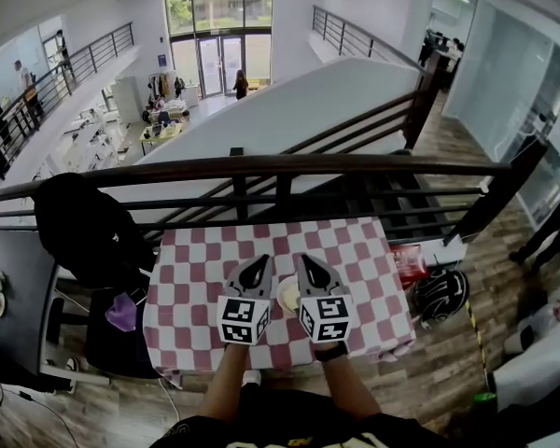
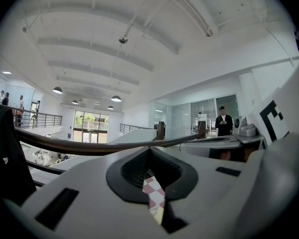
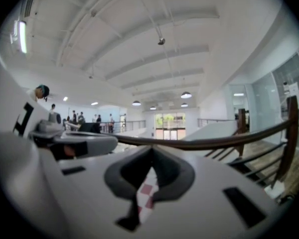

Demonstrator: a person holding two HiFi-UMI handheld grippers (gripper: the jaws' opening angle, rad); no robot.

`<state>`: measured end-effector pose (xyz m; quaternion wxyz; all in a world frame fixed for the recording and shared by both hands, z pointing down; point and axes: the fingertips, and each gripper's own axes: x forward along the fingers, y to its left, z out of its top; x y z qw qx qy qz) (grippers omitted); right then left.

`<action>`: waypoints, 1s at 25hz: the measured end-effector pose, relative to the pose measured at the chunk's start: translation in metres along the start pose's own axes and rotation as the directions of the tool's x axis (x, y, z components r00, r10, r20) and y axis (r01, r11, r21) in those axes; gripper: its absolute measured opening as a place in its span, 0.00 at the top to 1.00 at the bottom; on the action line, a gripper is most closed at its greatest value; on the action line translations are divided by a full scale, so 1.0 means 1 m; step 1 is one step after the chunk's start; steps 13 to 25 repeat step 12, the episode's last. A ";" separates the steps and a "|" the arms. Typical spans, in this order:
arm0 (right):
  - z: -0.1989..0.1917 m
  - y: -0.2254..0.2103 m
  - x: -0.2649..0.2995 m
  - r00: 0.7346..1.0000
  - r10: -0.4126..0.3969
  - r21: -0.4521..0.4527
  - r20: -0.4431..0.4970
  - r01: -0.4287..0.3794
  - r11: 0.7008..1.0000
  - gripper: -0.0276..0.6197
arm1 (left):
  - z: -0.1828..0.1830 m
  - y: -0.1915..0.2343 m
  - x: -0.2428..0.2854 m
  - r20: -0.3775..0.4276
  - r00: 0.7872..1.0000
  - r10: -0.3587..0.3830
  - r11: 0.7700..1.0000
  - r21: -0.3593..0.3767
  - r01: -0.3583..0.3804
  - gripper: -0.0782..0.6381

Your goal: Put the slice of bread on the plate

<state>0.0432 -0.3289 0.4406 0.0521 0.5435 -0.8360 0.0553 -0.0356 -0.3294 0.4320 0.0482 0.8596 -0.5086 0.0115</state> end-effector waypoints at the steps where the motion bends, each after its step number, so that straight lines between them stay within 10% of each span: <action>1: 0.001 -0.002 0.000 1.000 -0.005 -0.004 0.001 0.005 1.000 0.93 | 0.000 0.000 0.001 0.001 1.000 -0.001 1.000 0.000 0.001 0.87; 25: 0.002 -0.003 0.014 1.000 0.022 -0.043 -0.008 -0.022 0.999 0.93 | -0.003 0.011 0.019 -0.009 1.000 -0.002 1.000 -0.014 0.002 0.87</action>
